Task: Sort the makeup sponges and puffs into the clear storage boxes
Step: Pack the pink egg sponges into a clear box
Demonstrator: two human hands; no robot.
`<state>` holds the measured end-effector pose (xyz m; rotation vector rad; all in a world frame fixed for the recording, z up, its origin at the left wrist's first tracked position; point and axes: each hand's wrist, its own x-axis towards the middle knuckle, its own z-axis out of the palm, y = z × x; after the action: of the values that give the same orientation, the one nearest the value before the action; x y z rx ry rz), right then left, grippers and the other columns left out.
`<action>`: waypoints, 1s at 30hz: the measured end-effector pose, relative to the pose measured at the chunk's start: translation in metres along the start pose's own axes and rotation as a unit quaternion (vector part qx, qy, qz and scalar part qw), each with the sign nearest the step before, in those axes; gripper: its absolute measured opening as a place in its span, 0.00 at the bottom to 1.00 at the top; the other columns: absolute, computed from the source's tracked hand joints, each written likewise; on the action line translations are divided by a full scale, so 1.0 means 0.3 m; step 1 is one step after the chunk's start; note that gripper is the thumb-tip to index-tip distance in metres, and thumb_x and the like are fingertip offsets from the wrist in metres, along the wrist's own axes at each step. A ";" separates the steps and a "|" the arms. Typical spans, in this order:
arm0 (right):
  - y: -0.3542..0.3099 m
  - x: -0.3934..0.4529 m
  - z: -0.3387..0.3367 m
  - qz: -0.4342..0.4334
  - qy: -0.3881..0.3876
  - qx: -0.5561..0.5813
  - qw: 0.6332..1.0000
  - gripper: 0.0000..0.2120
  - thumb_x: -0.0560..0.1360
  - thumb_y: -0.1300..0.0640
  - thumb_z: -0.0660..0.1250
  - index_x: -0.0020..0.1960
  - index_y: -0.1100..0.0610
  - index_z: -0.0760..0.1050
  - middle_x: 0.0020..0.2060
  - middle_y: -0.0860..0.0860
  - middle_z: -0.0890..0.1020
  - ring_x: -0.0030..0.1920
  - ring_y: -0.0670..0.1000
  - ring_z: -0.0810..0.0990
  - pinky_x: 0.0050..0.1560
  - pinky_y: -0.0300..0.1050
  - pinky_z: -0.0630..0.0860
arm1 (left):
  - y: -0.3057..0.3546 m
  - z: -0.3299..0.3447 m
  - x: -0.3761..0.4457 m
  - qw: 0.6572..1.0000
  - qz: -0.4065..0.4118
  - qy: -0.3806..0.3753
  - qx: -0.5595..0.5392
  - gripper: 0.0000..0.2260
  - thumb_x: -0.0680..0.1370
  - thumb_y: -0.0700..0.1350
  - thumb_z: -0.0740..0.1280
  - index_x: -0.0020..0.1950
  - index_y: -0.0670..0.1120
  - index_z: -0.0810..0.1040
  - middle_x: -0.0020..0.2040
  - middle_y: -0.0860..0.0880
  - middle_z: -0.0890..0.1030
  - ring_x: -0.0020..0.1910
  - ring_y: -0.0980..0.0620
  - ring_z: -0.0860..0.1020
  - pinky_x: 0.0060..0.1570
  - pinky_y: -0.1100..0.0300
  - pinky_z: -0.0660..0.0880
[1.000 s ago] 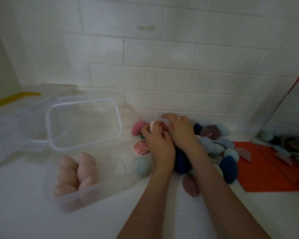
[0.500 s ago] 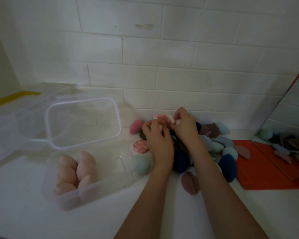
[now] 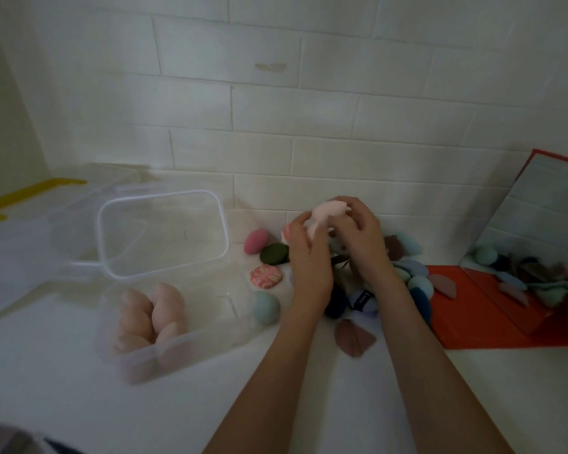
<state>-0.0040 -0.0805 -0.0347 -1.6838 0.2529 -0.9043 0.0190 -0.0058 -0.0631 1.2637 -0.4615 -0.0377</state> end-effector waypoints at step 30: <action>-0.166 -0.215 0.438 -0.028 -0.297 -0.299 0.906 0.08 0.70 0.59 0.72 0.48 0.51 0.79 0.51 0.48 0.77 0.42 0.44 0.77 0.35 0.33 0.71 | 0.316 -0.726 -0.031 0.975 -0.007 0.131 0.177 0.09 0.75 0.49 0.68 0.49 0.45 0.81 0.38 0.48 0.80 0.28 0.54 0.77 0.25 0.70 0.69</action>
<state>0.0268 0.0706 -0.0245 -2.4622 0.0604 -0.3138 0.0666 0.2243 -0.0272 1.5975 -0.2351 0.2050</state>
